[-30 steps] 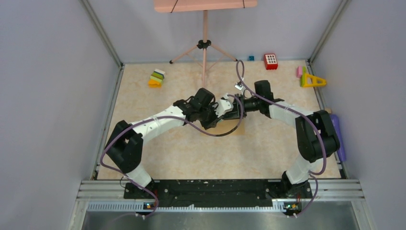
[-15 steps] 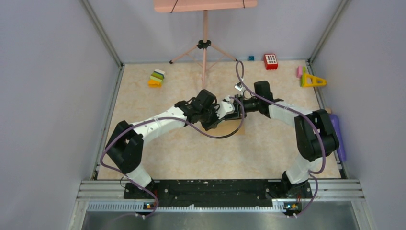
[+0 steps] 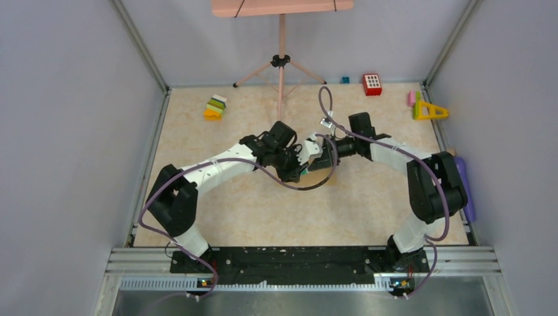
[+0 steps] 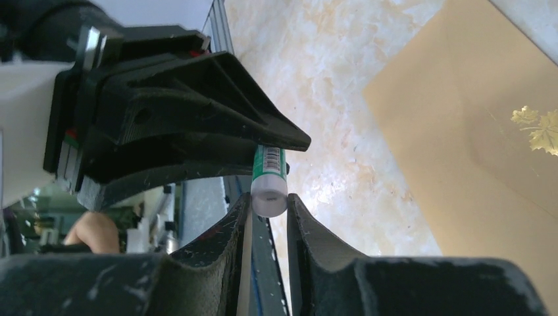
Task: Place the letter into the envelope and seal it
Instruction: Screw the solid glue.
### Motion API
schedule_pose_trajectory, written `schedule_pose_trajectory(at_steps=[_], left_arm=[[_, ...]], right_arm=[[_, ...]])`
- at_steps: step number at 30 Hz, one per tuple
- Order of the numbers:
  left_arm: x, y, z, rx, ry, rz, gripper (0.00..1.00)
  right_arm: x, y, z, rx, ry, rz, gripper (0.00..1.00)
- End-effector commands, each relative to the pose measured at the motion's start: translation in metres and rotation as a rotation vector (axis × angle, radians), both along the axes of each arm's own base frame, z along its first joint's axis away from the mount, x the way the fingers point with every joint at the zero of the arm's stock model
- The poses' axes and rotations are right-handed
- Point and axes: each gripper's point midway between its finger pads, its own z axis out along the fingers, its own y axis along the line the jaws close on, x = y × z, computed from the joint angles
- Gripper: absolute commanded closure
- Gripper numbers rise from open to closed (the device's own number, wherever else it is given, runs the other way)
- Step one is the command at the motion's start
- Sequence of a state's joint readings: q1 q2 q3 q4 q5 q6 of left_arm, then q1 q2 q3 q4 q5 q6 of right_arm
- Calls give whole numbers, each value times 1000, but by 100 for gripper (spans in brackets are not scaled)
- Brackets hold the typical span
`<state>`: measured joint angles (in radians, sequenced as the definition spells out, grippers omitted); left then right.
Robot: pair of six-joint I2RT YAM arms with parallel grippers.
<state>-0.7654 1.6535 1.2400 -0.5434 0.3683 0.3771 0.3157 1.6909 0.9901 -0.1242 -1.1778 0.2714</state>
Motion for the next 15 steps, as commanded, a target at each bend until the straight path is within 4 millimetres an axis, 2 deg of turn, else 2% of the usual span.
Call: schedule_pose_trajectory(at_steps=[1,11,13,15], left_arm=[[-41,-22,26,-149,176,-185,100],[-66,-20,53,-335,401,-298,100],[-70,-20,56,-349,429,-317,100],[-71,-19,57,-349,434,-322,100]], right_arm=[[-6,-1,36,64,-317,126,86],[-31,-4,48,74,-696,210,81],[-36,-1,51,72,-796,221,77],[-40,-1,52,60,-860,212,66]])
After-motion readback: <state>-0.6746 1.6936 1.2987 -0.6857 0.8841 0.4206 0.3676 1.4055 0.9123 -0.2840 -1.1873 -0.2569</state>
